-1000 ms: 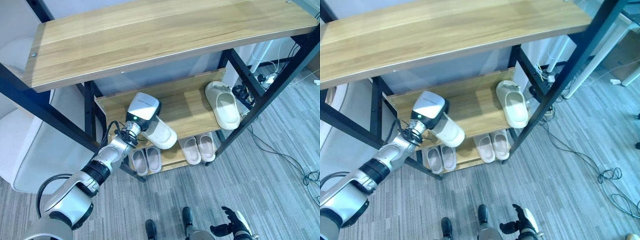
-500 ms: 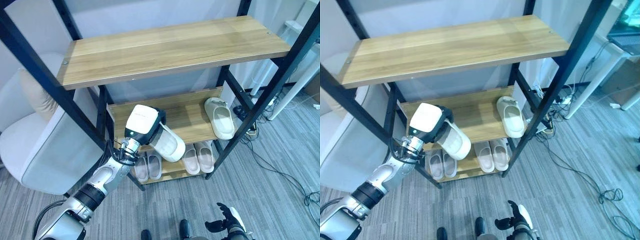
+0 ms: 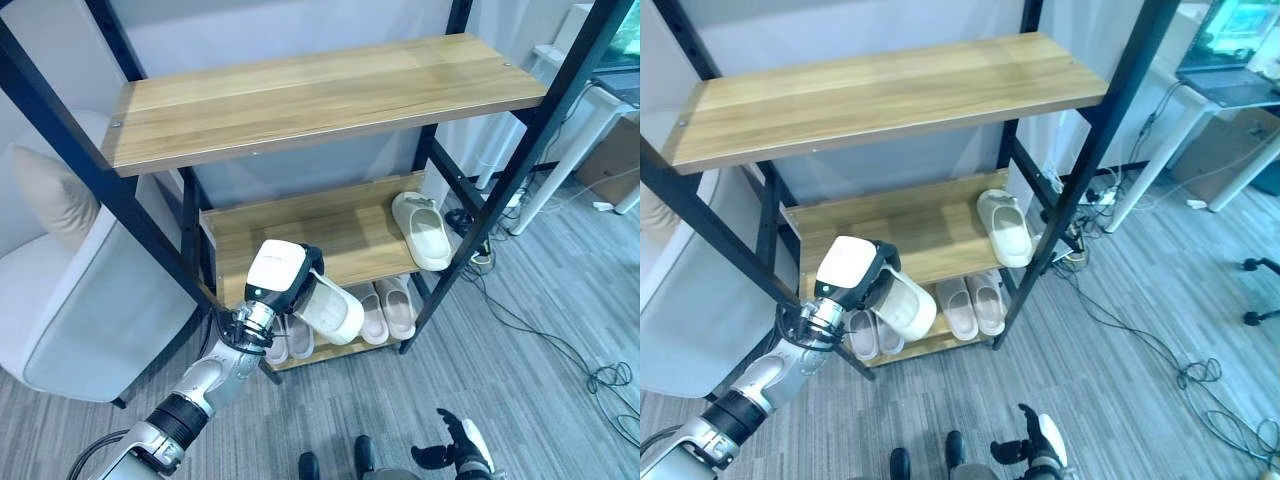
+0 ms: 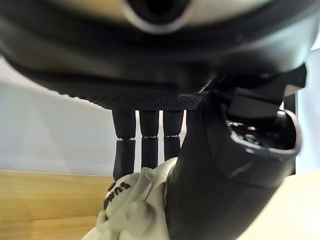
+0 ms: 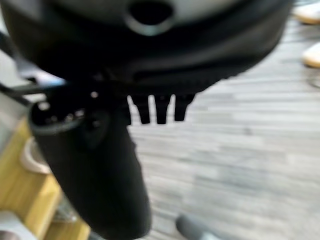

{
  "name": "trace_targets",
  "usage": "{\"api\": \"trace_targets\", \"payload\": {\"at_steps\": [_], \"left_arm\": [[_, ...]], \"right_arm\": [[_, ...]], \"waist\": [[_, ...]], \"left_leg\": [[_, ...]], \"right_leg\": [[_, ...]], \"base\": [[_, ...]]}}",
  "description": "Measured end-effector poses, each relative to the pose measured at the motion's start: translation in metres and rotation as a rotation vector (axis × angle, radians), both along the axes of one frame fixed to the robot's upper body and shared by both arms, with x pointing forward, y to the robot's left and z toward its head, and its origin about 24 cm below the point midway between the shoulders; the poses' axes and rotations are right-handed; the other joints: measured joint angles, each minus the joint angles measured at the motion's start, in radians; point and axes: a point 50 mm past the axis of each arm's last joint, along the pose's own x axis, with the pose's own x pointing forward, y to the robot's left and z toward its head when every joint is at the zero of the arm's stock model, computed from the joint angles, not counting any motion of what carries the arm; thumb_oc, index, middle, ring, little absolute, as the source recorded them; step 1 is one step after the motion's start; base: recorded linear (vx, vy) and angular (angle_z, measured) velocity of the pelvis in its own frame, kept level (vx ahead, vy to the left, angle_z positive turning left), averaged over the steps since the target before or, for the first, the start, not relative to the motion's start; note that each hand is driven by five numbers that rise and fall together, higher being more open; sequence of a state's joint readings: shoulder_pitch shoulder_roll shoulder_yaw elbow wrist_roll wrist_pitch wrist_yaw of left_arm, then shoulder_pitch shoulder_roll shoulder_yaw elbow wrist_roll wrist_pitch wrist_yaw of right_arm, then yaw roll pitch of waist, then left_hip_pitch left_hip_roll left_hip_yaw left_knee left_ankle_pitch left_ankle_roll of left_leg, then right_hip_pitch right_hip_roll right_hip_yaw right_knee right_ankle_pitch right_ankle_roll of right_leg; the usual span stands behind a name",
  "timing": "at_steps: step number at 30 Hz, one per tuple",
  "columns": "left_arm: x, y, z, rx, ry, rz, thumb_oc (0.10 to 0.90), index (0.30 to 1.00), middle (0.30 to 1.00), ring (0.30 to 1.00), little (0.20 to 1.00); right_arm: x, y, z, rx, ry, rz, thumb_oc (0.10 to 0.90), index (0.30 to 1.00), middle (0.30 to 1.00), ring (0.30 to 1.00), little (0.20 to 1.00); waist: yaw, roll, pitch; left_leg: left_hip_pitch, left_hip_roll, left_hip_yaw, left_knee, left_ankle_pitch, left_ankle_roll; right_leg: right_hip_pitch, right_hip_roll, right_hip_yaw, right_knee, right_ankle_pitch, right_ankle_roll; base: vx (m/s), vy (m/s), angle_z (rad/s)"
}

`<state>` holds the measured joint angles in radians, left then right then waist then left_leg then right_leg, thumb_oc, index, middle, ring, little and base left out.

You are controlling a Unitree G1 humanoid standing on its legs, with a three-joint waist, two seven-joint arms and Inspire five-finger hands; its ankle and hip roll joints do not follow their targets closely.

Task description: Arrange the slippers neatly on the shoe rack.

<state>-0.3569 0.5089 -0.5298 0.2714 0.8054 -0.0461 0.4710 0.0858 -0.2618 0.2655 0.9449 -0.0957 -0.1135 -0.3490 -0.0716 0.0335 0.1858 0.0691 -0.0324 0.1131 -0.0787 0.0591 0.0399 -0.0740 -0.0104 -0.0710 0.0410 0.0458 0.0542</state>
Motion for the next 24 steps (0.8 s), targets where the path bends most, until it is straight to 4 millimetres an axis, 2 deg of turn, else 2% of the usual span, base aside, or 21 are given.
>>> {"api": "trace_targets", "payload": {"at_steps": [1,2,4,6,7,9,11,12,13,14,16,18,20,21,24], "left_arm": [[0.000,0.004,0.000,0.007,-0.001,0.011,0.400,0.300,0.300,0.300,0.300],[0.002,0.012,0.002,0.015,-0.006,0.046,0.400,0.300,0.300,0.300,0.300],[0.003,0.013,0.004,0.009,-0.016,0.053,0.400,0.300,0.300,0.300,0.300],[0.004,0.011,0.006,0.006,-0.023,0.041,0.400,0.300,0.300,0.300,0.300],[0.004,0.009,0.005,0.005,-0.020,0.036,0.400,0.300,0.300,0.300,0.300],[0.003,0.004,0.005,-0.011,-0.018,0.026,0.400,0.300,0.300,0.300,0.300],[0.003,0.004,0.004,-0.012,-0.018,0.026,0.400,0.300,0.300,0.300,0.300],[0.003,0.004,0.004,-0.014,-0.017,0.025,0.400,0.300,0.300,0.300,0.300],[0.003,0.004,0.004,-0.012,-0.018,0.021,0.400,0.300,0.300,0.300,0.300],[0.004,0.008,0.005,0.003,-0.020,0.028,0.400,0.300,0.300,0.300,0.300],[0.004,0.017,-0.001,0.055,-0.004,0.049,0.400,0.300,0.300,0.300,0.300],[0.005,0.022,-0.011,0.083,0.039,0.074,0.400,0.300,0.300,0.300,0.300],[0.005,0.023,-0.012,0.088,0.041,0.071,0.400,0.300,0.300,0.300,0.300],[0.005,0.023,-0.011,0.088,0.039,0.073,0.400,0.300,0.300,0.300,0.300],[0.006,0.027,-0.011,0.096,0.039,0.086,0.400,0.300,0.300,0.300,0.300]], "right_arm": [[0.002,0.000,0.000,-0.003,-0.003,-0.001,0.800,0.900,0.900,0.900,0.900],[0.008,0.003,0.001,0.000,-0.014,0.004,0.800,0.900,0.900,0.900,0.900],[0.010,0.002,0.002,-0.003,-0.018,0.009,0.800,0.900,0.900,0.900,0.900],[0.014,0.000,0.004,-0.013,-0.025,0.015,0.800,0.900,0.900,0.900,0.900],[0.014,-0.002,0.004,-0.017,-0.024,0.012,0.800,0.900,0.900,0.900,0.900],[0.011,-0.007,0.004,-0.026,-0.020,-0.005,0.800,0.900,0.900,0.900,0.900],[0.011,-0.008,0.004,-0.028,-0.015,-0.009,0.800,0.900,0.900,0.900,0.900],[0.018,-0.009,0.008,-0.028,-0.024,-0.013,0.800,0.900,0.900,0.900,0.900],[0.016,-0.005,0.013,-0.011,-0.037,-0.001,0.800,0.900,0.900,0.900,0.900],[0.018,-0.003,0.029,0.001,-0.144,0.052,0.800,0.900,0.900,0.900,0.900],[0.018,0.003,0.033,0.004,-0.200,0.124,0.800,0.900,0.900,0.900,0.900],[0.018,0.001,0.020,-0.023,-0.109,0.158,0.800,0.900,0.900,0.900,0.900],[0.008,-0.013,0.013,-0.045,-0.042,0.100,0.800,0.900,0.900,0.900,0.900],[-0.001,-0.023,0.011,-0.040,-0.025,0.002,0.800,0.900,0.900,0.900,0.900],[-0.009,-0.036,0.012,-0.058,-0.023,-0.085,0.800,0.900,0.900,0.900,0.900]], "waist": [[0.008,0.001,0.000],[0.009,0.001,0.002],[0.001,0.000,0.001],[-0.020,0.021,0.004],[-0.028,0.032,0.002],[-0.031,0.062,-0.003],[-0.029,0.073,-0.010],[-0.028,0.078,-0.012],[-0.032,0.083,-0.016],[-0.033,0.088,-0.020],[-0.045,0.086,-0.036],[-0.051,0.078,-0.065],[-0.050,0.085,-0.071],[-0.050,0.088,-0.074],[-0.052,0.092,-0.078]], "left_leg": [[0.005,0.005,0.021,-0.003,-0.004,0.006],[0.028,0.008,0.055,-0.002,-0.018,0.019],[0.037,0.000,0.053,-0.001,-0.024,0.016],[0.030,0.007,0.032,-0.001,-0.020,0.010],[0.027,0.007,0.016,0.003,-0.020,0.009],[0.025,0.015,-0.010,0.003,-0.015,0.001],[0.021,0.019,-0.027,0.006,-0.014,-0.015],[0.014,0.023,-0.039,0.008,-0.012,-0.018],[0.014,0.024,-0.042,0.007,-0.012,-0.020],[0.005,0.028,-0.048,0.007,-0.009,-0.025],[-0.003,0.036,-0.061,0.010,-0.015,-0.038],[-0.009,0.044,-0.073,0.002,-0.016,-0.051],[-0.018,0.051,-0.092,0.002,-0.012,-0.056],[-0.021,0.053,-0.099,0.003,-0.005,-0.056],[-0.021,0.062,-0.099,0.003,0.000,-0.062]], "right_leg": [[-0.013,-0.011,-0.030,0.036,-0.019,0.014],[-0.033,-0.063,-0.095,0.107,-0.052,0.038],[-0.026,-0.098,-0.069,0.131,-0.057,0.054],[-0.020,-0.095,-0.049,0.122,-0.058,0.050],[0.002,-0.090,-0.060,0.095,-0.049,0.029],[0.015,-0.080,-0.056,0.095,-0.045,0.005],[0.023,-0.077,-0.060,0.088,-0.051,0.001],[0.035,-0.072,-0.062,0.075,-0.050,-0.001],[0.033,-0.069,-0.060,0.068,-0.050,-0.002],[0.034,-0.063,-0.060,0.060,-0.048,-0.004],[0.037,-0.053,-0.058,0.060,-0.055,-0.005],[0.030,-0.045,-0.057,0.071,-0.064,-0.016],[0.026,-0.037,-0.060,0.075,-0.067,-0.021],[0.029,-0.035,-0.065,0.069,-0.067,-0.023],[0.034,-0.026,-0.066,0.058,-0.065,-0.027]], "base": [[-0.01,-0.021,-0.88],[-0.02,-0.029,-0.75],[0.01,-0.073,-0.24],[0.03,-0.127,0.27],[0.02,-0.154,0.30],[0.06,-0.199,0.37],[0.06,-0.207,0.31],[0.04,-0.224,0.20],[0.05,-0.138,0.18],[0.06,-0.272,0.17],[0.04,-0.188,0.18],[0.07,-0.143,0.15],[0.10,-0.140,0.20],[0.06,-0.058,0.20],[0.06,-0.068,0.03]]}}
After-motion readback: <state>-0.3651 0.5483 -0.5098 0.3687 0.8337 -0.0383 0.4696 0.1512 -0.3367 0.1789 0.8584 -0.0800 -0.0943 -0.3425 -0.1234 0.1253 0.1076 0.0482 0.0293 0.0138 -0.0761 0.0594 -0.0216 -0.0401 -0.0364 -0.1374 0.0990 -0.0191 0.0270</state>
